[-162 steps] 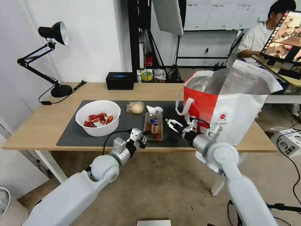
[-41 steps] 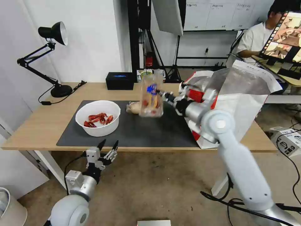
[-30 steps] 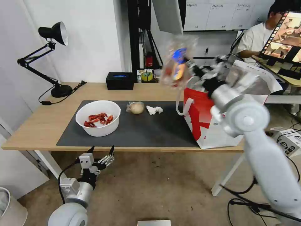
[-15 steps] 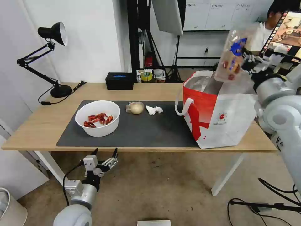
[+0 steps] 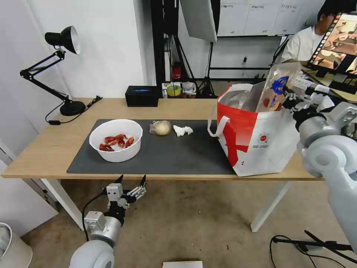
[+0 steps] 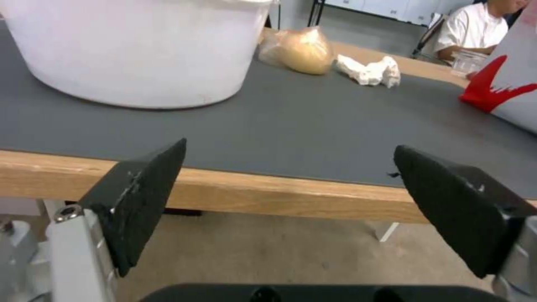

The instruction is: Pick up the trash from the table and place it into the takeout bag.

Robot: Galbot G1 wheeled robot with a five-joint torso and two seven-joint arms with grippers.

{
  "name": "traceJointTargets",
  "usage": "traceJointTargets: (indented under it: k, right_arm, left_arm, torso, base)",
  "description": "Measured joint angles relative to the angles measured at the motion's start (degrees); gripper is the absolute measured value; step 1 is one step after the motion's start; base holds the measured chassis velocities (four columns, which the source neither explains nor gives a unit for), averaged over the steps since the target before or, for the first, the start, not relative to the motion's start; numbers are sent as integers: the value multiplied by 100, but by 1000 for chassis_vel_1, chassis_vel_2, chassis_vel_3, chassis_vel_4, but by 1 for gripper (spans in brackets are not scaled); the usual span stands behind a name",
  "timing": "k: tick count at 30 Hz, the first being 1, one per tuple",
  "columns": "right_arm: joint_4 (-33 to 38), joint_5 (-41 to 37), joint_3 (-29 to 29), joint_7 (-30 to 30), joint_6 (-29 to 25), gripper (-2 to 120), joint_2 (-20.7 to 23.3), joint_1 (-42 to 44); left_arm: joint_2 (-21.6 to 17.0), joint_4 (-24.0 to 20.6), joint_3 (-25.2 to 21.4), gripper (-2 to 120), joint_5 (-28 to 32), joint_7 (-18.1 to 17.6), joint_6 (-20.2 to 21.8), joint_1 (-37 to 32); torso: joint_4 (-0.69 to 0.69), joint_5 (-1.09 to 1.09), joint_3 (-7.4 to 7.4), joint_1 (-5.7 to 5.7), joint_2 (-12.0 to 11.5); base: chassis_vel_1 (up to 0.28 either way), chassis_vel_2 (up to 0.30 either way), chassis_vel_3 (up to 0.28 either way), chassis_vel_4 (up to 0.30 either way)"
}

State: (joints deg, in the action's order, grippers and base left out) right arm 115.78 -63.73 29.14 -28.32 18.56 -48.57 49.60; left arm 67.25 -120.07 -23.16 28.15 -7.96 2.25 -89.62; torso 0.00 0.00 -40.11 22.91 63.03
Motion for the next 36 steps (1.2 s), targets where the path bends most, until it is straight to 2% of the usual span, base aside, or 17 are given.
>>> traceJointTargets:
  k: [4, 7, 9, 10, 12, 15, 16, 18, 19, 21, 22, 24, 25, 28, 29, 33, 36]
  right_arm:
    - [4, -171, 0, -36, 33, 1, -23, -9]
    - [19, -325, 1, -45, 57, 16, -14, -36]
    - [20, -333, 1, -45, 59, 17, -13, -38]
    - [29, -392, 3, -52, 81, 25, -1, -57]
    - [30, -411, 3, -61, 92, 28, 5, -69]
    - [30, -456, 3, -67, 108, 45, 36, -99]
    - [30, -456, 3, -67, 108, 45, 36, -99]
    - [44, -526, 4, -62, 110, 57, 71, -121]
    - [44, -526, 4, -62, 110, 57, 71, -121]
    - [79, -599, 5, -52, 113, 67, 117, -151]
    - [79, -599, 5, -52, 113, 67, 117, -151]
    - [112, -621, 0, -27, 120, 77, 140, -161]
    - [112, -621, 0, -27, 120, 77, 140, -161]
    - [208, -615, -11, 89, 125, 93, 142, -128]
    - [208, -615, -11, 89, 125, 93, 142, -128]
    - [579, -534, -2, 568, 125, 100, 209, -11]
    - [1017, -168, -69, 1259, 125, 100, 359, 181]
  left_arm:
    - [3, 1, 12, 100, 3, 0, 4, 7]
    - [13, 8, 46, 100, 2, 0, 11, 15]
    - [13, 9, 49, 100, 2, 0, 11, 16]
    - [13, 15, 58, 100, 1, 0, 14, 23]
    - [13, 17, 62, 100, 0, 0, 15, 25]
    - [11, 19, 74, 100, -4, 0, 19, 26]
    - [11, 19, 74, 100, -4, 0, 19, 26]
    - [6, 9, 76, 100, -5, 0, 21, 26]
    - [6, 9, 76, 100, -5, 0, 21, 26]
    - [-2, -19, 74, 100, -5, 0, 24, 25]
    - [-2, -19, 74, 100, -5, 0, 24, 25]
    - [-4, -39, 66, 100, -5, 0, 27, 17]
    - [-4, -39, 66, 100, -5, 0, 27, 17]
    - [-3, -49, 40, 100, -5, 0, 28, -1]
    - [-3, -49, 40, 100, -5, 0, 28, -1]
    - [-9, -51, -5, 100, -15, 1, 28, -8]
    - [-64, -76, -20, 100, -16, 0, 28, 17]
  torso:
    - [0, 0, 0, 0, 0]
    - [0, 0, 0, 0, 0]
    - [0, 0, 0, 0, 0]
    - [0, 0, 0, 0, 0]
    - [0, 0, 0, 0, 0]
    - [0, 0, 0, 0, 0]
    - [0, 0, 0, 0, 0]
    - [0, 1, 0, 0, 0]
    - [0, 1, 0, 0, 0]
    - [0, 0, 0, 0, 0]
    - [0, 0, 0, 0, 0]
    - [0, 0, 0, 0, 0]
    - [0, 0, 0, 0, 0]
    - [0, 0, 0, 0, 0]
    - [0, 0, 0, 0, 0]
    - [0, 0, 0, 0, 0]
    - [0, 0, 0, 0, 0]
  base:
    - [0, 0, 0, 0]
    - [0, 0, 0, 0]
    - [0, 0, 0, 0]
    - [0, 0, 0, 0]
    - [0, 0, 0, 0]
    - [0, 0, 0, 0]
    - [0, 0, 0, 0]
    - [0, 0, 0, 0]
    - [0, 0, 0, 0]
    - [0, 0, 0, 0]
    - [0, 0, 0, 0]
    - [0, 0, 0, 0]
    - [0, 0, 0, 0]
    - [0, 0, 0, 0]
    - [0, 0, 0, 0]
    - [0, 0, 0, 0]
    - [0, 0, 0, 0]
